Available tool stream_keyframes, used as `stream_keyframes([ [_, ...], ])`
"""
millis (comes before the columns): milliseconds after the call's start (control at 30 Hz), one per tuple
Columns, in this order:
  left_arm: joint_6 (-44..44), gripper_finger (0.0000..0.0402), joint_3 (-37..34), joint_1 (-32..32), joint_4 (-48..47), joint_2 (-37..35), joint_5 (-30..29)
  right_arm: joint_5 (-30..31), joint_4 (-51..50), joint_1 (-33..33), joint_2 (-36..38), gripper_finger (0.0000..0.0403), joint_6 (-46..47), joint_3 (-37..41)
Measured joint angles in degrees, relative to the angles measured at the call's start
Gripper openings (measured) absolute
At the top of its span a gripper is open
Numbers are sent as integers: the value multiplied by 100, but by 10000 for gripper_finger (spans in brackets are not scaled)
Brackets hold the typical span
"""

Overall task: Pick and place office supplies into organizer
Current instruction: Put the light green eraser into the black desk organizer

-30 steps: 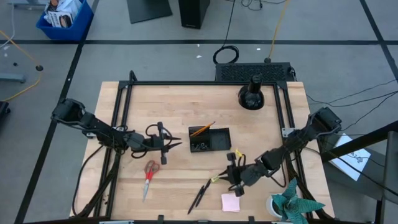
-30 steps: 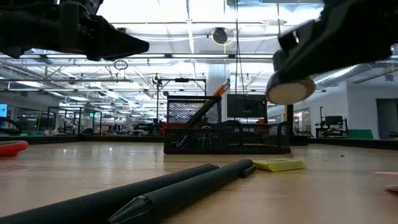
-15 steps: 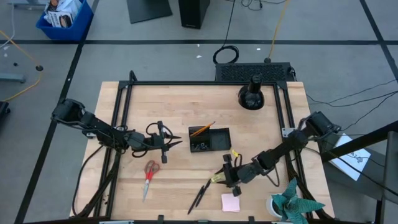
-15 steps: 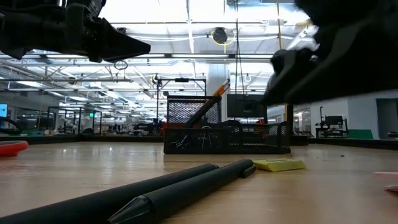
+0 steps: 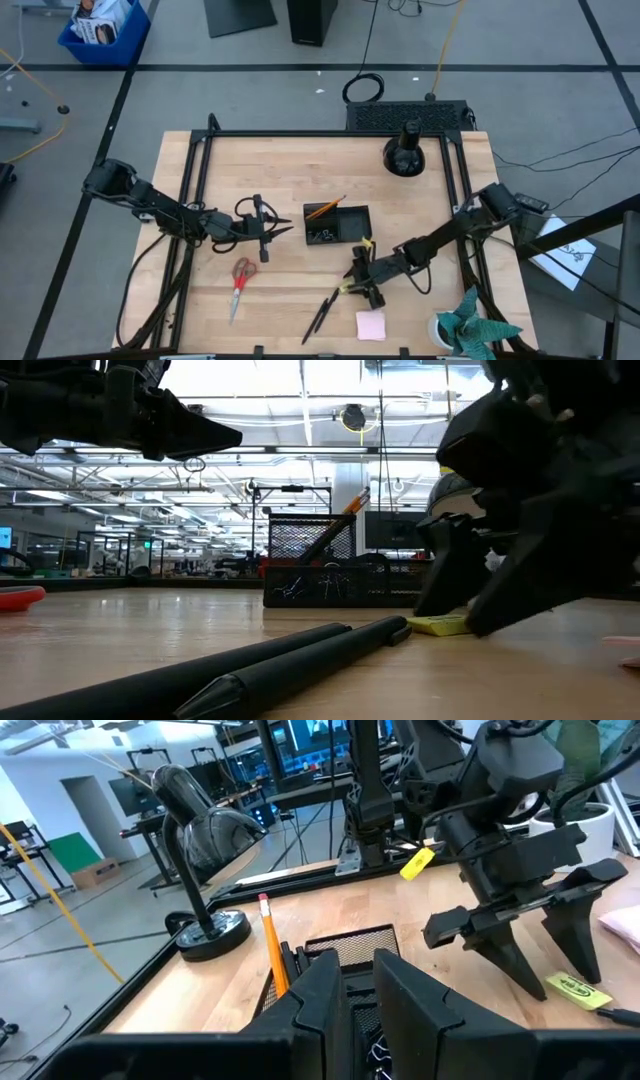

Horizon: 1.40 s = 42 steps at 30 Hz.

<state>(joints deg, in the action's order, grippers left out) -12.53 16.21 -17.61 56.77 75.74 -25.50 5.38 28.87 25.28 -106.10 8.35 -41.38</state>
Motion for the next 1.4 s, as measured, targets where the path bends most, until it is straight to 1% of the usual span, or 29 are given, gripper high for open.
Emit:
stream_keyframes([
  [167,-2,72,0,0,-4,-1,-1,-67,101,-85,-309,203,58,-8],
  [267,-53,72,0,0,-3,-1,-2,-50,102,-90,-461,182,244,-8],
  [367,-51,72,0,1,-4,-2,-2,-52,17,-90,-523,149,306,-8],
  [600,-46,72,0,0,-6,-2,-4,-30,58,-92,-500,53,141,1],
  [700,-46,72,0,0,-14,-1,-4,-32,71,-92,-494,29,60,3],
  [900,-82,72,0,0,-48,-2,-4,-51,178,-90,-501,26,55,8],
  [1067,-83,72,0,0,-48,-1,-4,-67,501,-90,-417,18,-7,10],
  [1267,-81,72,0,2,-69,-2,-7,-170,384,-79,148,14,-173,36],
  [1333,-85,72,0,2,-100,-2,-7,-26,401,-64,396,14,-418,38],
  [1400,-87,72,0,1,-127,0,-9,278,452,-57,613,14,-658,23],
])
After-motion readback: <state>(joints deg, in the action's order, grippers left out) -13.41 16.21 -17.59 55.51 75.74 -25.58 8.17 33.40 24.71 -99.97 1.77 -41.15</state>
